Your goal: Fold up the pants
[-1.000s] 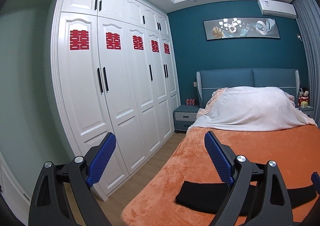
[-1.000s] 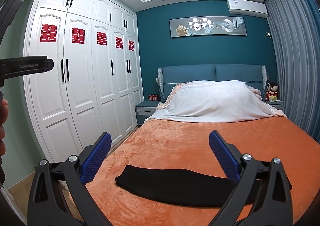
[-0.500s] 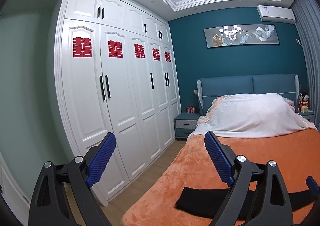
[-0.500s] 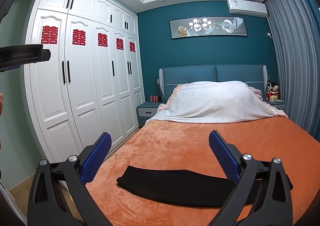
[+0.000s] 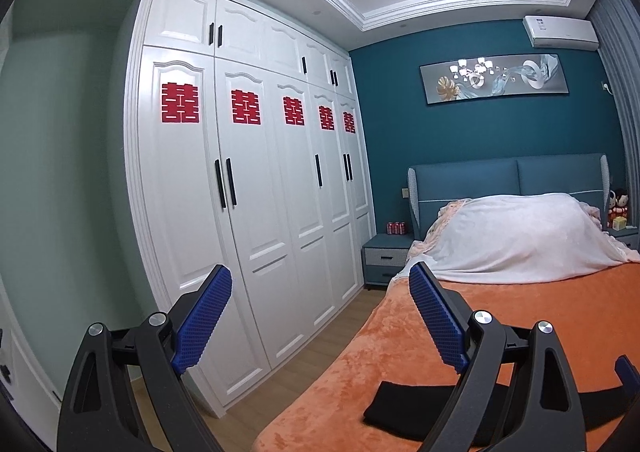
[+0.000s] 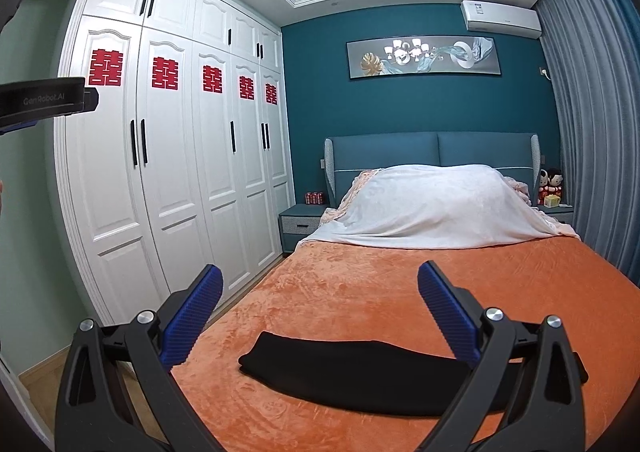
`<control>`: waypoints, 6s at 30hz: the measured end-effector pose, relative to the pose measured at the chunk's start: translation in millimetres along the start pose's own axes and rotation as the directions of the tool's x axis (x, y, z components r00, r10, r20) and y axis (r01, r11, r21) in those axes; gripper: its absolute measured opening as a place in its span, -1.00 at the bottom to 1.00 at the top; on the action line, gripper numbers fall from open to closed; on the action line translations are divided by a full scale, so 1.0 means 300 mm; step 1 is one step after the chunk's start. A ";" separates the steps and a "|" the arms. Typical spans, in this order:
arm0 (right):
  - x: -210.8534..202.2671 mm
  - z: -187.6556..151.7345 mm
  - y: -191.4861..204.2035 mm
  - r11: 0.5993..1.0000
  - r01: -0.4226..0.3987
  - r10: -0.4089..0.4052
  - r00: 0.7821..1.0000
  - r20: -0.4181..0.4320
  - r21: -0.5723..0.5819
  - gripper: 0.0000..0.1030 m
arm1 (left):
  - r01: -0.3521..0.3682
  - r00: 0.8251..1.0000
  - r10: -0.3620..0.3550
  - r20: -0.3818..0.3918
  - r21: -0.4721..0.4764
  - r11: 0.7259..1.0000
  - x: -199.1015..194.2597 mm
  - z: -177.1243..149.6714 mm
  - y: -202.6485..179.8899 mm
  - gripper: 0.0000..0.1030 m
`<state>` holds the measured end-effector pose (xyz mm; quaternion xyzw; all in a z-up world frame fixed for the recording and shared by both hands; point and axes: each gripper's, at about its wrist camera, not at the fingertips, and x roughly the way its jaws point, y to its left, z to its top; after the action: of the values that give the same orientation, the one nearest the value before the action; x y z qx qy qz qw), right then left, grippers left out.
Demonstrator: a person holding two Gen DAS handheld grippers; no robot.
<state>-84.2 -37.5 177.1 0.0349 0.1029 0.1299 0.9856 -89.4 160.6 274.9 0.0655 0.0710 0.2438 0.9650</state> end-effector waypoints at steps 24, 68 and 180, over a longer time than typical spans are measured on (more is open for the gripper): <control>0.028 -0.015 -0.011 0.999 0.052 -0.052 0.999 -0.016 0.008 0.87 | 0.094 0.984 -0.090 -0.154 0.017 0.995 0.113 -0.123 -0.100 0.71; 0.191 0.063 0.085 0.999 0.026 -0.026 1.000 0.001 -0.024 0.87 | 0.098 0.991 -0.097 -0.092 0.002 0.995 0.222 -0.061 -0.050 0.71; 0.210 0.166 -0.454 0.837 0.546 -0.545 0.837 0.051 -0.022 0.91 | 0.499 0.863 -0.487 -0.134 0.083 0.863 0.345 -0.048 -0.738 0.81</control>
<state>19.7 -154.2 200.6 -0.0106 0.0850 -0.1550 0.9842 100.6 18.4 214.3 0.0870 0.1516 -0.0124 0.9845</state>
